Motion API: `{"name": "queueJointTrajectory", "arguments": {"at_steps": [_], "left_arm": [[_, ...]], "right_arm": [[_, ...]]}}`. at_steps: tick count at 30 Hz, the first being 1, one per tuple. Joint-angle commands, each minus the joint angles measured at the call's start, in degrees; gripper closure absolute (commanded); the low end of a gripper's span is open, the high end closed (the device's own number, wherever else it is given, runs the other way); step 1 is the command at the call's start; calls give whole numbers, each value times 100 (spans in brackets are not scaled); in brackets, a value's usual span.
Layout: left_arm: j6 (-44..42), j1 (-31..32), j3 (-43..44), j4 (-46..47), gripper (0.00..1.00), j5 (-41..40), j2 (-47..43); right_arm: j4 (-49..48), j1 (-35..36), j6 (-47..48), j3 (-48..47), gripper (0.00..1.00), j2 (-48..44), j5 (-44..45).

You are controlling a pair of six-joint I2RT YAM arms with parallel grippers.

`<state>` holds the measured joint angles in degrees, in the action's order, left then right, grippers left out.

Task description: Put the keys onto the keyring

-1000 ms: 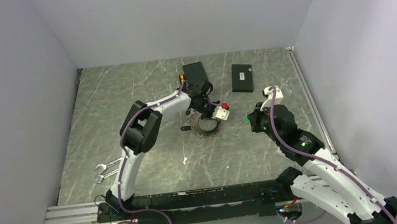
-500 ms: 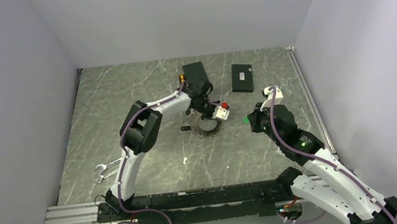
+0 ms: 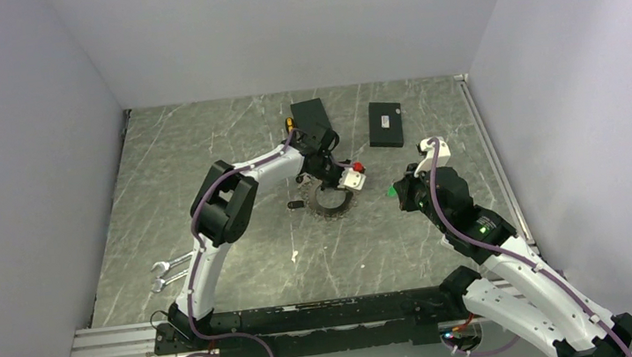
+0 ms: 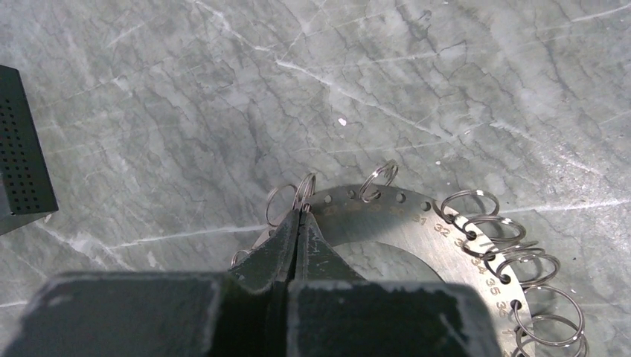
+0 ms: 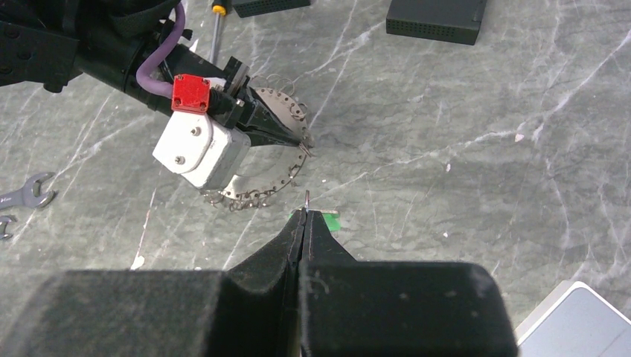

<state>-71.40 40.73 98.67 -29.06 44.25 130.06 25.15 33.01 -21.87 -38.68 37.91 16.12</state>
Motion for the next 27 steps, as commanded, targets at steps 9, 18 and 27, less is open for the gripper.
{"name": "queueJointTrajectory", "arguments": {"at_steps": [9,18,27], "left_arm": [[-470,4,-107,-669,100,253,-1094],[-746,206,-739,-1122,100,-760,-2629],[-1697,900,-2789,-476,100,-2885,-4552]], "right_arm": [[-398,-15,139,-2,100,-105,-288],[-1113,-15,306,74,100,-447,-1571],[-1512,-19,280,-45,100,-12,-2619]]}}
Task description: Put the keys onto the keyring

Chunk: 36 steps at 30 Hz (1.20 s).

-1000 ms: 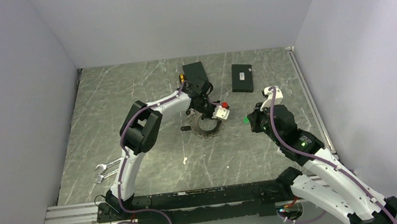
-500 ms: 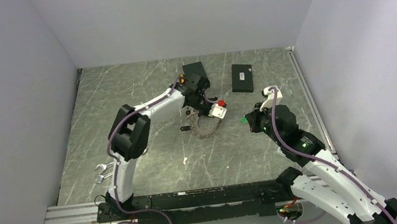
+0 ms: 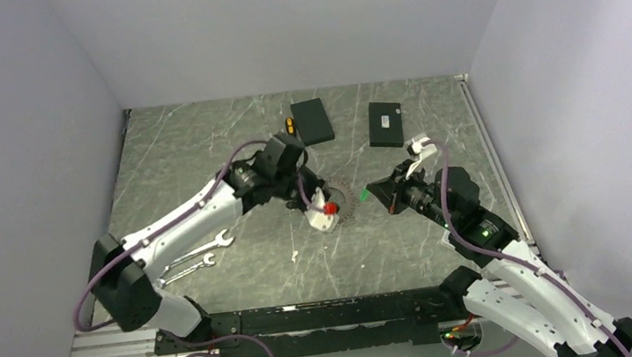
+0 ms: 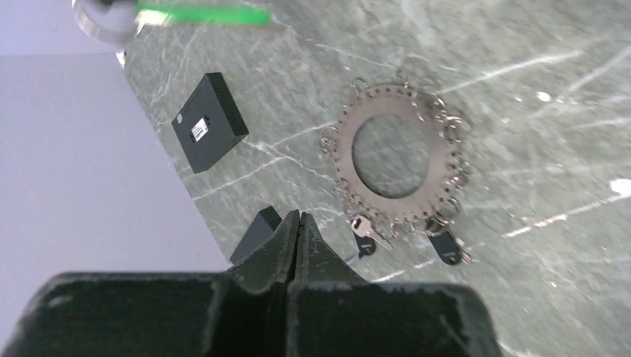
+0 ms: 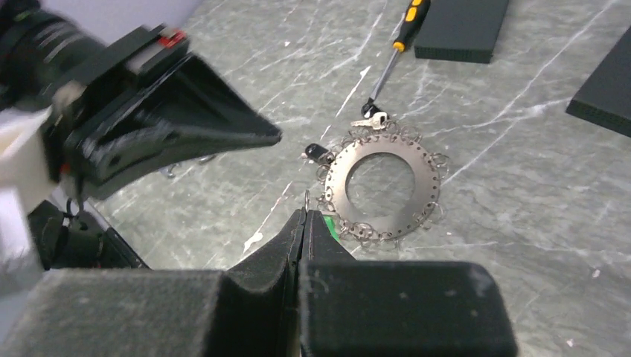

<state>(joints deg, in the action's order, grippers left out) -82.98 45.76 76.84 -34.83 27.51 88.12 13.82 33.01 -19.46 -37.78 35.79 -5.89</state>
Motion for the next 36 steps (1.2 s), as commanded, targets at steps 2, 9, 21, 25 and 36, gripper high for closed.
{"name": "queueJointTrajectory", "arguments": {"at_steps": [2,9,21,25,36], "left_arm": [[-369,495,-719,-120,100,-1362,-395],[2342,507,-1403,1501,89,-523,-494],[4717,-820,-972,3668,68,2226,1448],[4684,-833,-426,3573,69,2263,2152],[4224,-665,572,2954,74,2579,3234]], "right_arm": [[-241,-19,43,-180,100,270,-169],[194,-14,-145,-272,100,350,888],[462,-19,76,-173,100,288,1843],[367,-24,67,-99,100,330,1780],[220,-41,49,-46,100,454,1672]]}}
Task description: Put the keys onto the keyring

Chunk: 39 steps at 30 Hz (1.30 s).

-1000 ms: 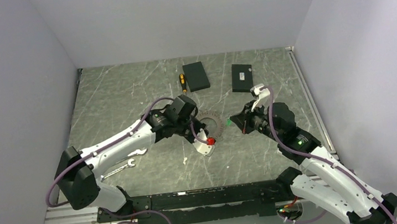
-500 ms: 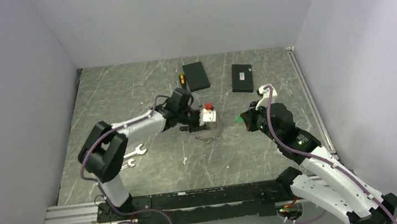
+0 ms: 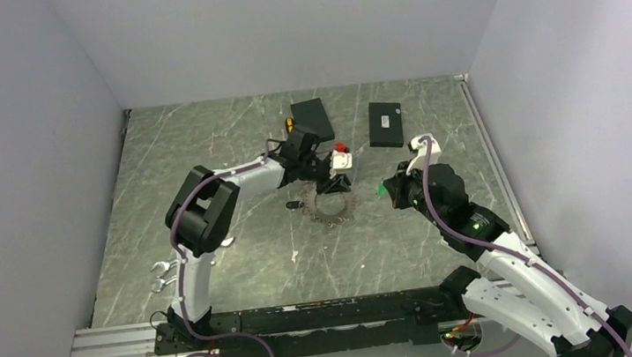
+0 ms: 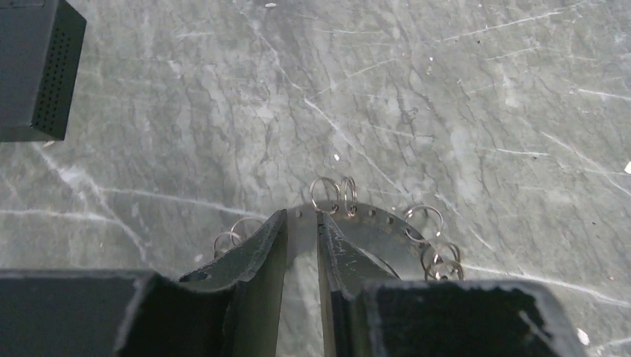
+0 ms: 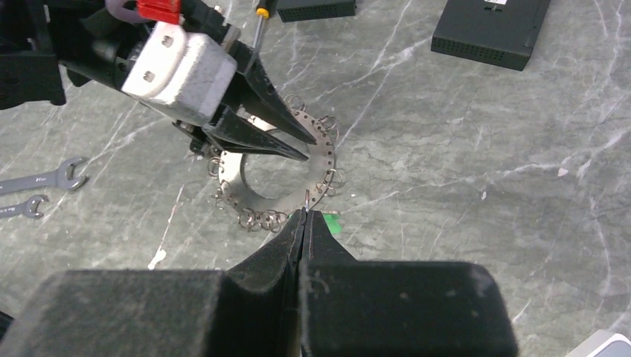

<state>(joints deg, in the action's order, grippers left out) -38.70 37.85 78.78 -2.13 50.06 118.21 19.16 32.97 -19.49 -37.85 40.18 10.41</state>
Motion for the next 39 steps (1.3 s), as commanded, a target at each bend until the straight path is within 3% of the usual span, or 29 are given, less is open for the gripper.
{"name": "queueJointTrajectory", "arguments": {"at_steps": [1,29,36,38,39], "left_arm": [[-208,152,416,-361,74,328,274],[-143,405,368,-424,72,10,723],[-219,432,459,-538,85,15,773],[-301,437,481,-602,99,63,774],[-352,439,488,-645,100,95,761]], "right_arm": [[-322,-50,50,-31,100,16,28],[-360,-62,15,49,100,-37,-92],[-360,-63,15,41,100,-27,-101],[-360,-69,15,46,100,-28,-99],[-352,-65,15,49,100,-20,-96]]}}
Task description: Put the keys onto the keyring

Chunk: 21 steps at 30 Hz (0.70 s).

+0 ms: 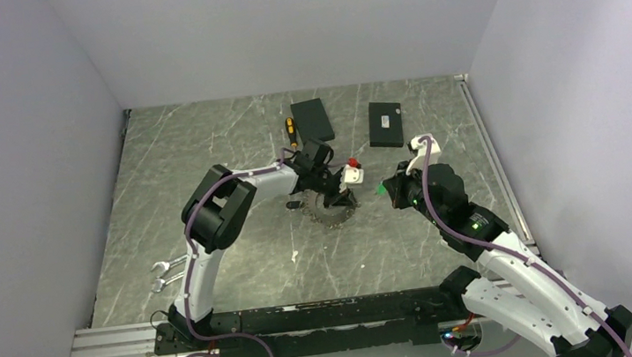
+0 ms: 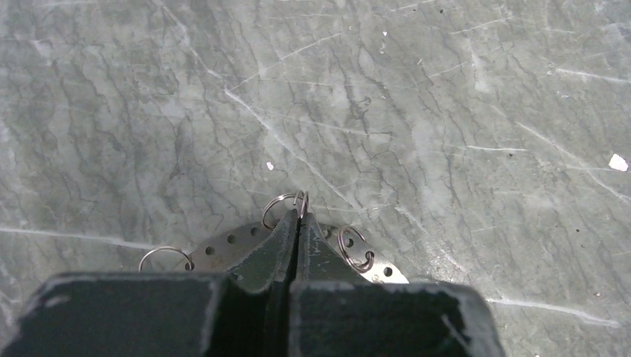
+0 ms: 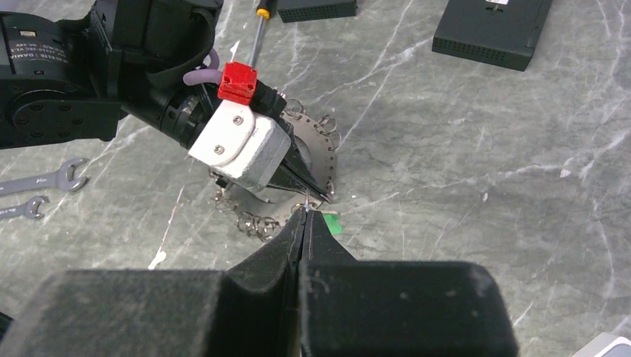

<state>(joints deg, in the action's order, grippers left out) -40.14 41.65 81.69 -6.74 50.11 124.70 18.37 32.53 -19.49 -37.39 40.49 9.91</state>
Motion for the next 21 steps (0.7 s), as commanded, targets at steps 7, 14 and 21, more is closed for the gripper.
{"name": "queueJointTrajectory", "arguments": {"at_steps": [7,14,21], "left_arm": [[-545,54,-126,-323,100,453,-490],[-741,11,-610,-560,100,868,-1415],[-1398,15,-1077,-1144,100,1052,-2409]], "right_arm": [[-275,-21,30,-6,100,-50,-83],[-452,-19,117,27,100,-225,-504],[-774,-20,250,72,100,-470,-1215]]}}
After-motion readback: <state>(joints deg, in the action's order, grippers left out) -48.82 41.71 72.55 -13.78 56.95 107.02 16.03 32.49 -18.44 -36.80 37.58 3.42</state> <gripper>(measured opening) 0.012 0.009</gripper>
